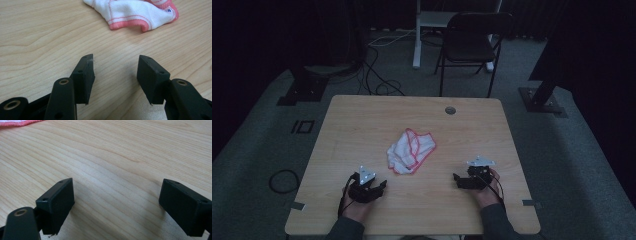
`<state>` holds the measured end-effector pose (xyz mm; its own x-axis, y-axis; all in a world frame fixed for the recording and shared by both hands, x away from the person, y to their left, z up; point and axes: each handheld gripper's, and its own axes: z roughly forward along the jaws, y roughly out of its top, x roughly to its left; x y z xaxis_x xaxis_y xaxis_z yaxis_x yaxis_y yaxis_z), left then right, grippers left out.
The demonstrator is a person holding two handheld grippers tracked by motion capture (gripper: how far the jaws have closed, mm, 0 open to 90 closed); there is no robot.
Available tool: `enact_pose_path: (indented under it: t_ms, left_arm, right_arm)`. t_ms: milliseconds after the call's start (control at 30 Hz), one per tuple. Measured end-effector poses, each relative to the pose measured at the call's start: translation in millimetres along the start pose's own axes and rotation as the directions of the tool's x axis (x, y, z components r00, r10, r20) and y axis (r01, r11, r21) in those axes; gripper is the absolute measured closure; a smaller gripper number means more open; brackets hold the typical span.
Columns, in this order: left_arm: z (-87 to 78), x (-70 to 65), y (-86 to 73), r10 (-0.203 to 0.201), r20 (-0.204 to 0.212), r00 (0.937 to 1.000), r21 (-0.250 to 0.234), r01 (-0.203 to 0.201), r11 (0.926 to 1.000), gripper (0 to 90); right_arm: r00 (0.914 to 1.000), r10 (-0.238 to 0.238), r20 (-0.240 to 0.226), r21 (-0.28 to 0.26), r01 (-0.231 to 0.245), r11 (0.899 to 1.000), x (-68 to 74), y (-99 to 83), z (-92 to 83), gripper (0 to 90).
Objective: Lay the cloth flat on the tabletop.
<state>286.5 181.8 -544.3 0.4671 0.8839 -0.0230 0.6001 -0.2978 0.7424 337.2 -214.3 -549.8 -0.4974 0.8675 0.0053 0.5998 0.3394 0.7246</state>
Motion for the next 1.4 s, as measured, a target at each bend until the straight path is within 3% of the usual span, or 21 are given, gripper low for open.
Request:
enact_pose_path:
  t_ms: [467,733,867,1067,1400]
  left_arm:
    - [7.4,-7.5,5.9,0.031,-0.015,0.9994,0.006,-0.031,0.9995,46.0]
    - [7.6,-8.0,6.1,0.029,-0.017,0.9994,0.005,-0.029,0.9996,45.9]
    - [7.6,-8.0,6.1,0.029,-0.017,0.9994,0.005,-0.029,0.9996,45.9]
    - [7.7,-8.2,6.3,0.030,-0.017,0.9994,0.006,-0.030,0.9995,45.7]
    - [7.8,-8.8,6.2,0.026,-0.020,0.9995,0.005,-0.026,0.9997,45.7]
  right_arm:
    - [1.0000,-0.002,-0.001,-0.004,0.002,1.000,0.2,0.5,0.3,15.6]
    - [0.9996,-0.018,-0.021,0.002,0.018,1.000,1.7,2.5,-0.9,22.5]
    - [0.9992,-0.029,-0.026,0.014,0.029,0.999,0.5,4.6,-2.7,30.2]
    - [0.9976,-0.066,-0.020,0.007,0.066,0.998,7.6,7.2,-6.0,35.5]
    - [0.9937,-0.082,-0.076,-0.035,0.079,0.996,18.1,14.6,-11.0,42.4]
